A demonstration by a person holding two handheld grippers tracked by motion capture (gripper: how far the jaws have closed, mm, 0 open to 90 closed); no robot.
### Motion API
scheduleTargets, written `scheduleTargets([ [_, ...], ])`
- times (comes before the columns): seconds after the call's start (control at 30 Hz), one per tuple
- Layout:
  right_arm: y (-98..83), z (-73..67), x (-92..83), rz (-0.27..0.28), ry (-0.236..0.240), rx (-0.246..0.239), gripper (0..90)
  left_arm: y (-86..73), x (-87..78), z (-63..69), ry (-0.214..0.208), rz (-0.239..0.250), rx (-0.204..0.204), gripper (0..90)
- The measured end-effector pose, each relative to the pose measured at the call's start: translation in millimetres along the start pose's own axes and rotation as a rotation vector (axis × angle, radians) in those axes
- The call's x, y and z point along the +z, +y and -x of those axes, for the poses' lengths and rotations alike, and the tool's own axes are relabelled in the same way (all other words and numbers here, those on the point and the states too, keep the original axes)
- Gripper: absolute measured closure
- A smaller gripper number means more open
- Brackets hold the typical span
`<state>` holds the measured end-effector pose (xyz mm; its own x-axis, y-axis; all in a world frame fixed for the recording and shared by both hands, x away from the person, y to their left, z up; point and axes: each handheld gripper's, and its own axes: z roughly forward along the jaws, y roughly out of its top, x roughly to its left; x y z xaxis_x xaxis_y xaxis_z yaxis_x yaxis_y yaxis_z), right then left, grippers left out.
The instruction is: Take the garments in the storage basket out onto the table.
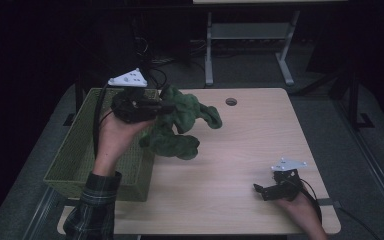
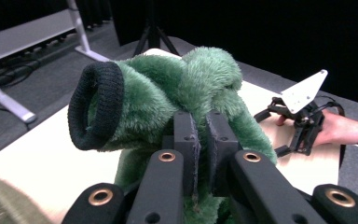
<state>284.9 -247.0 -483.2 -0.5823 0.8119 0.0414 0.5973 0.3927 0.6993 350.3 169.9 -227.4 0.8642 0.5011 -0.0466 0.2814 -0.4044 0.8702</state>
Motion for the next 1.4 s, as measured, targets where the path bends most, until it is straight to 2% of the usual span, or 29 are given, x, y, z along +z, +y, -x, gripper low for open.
scheduleTargets([
  [0.3, 0.0, 0.2, 0.1, 0.001, -0.001, -0.003, 0.0, -0.3, 33.9, 13.8, -0.052, -0.016, -0.004, 84.5],
  [0.63, 0.0, 0.2, 0.1, 0.002, -0.001, -0.003, 0.0, -3.4, 69.6, 26.9, -0.092, -0.043, -0.002, 84.5],
  [0.83, 0.0, 0.1, 0.0, 0.0, 0.0, -0.001, 0.0, -10.3, 91.8, 32.8, -0.098, -0.067, -0.007, 84.5],
  [1.1, 0.0, 0.0, 0.0, 0.0, 0.0, 0.0, 0.0, -22.9, 122.9, 39.3, -0.125, -0.088, -0.028, 84.4],
  [1.17, 0.0, 0.1, 0.0, 0.0, 0.0, -0.001, 0.0, -26.2, 130.0, 41.1, -0.136, -0.087, -0.049, 84.5],
  [1.4, 0.0, 0.0, 0.0, 0.0, 0.0, 0.0, 0.0, -35.7, 156.3, 44.8, -0.134, -0.086, -0.075, 84.5],
])
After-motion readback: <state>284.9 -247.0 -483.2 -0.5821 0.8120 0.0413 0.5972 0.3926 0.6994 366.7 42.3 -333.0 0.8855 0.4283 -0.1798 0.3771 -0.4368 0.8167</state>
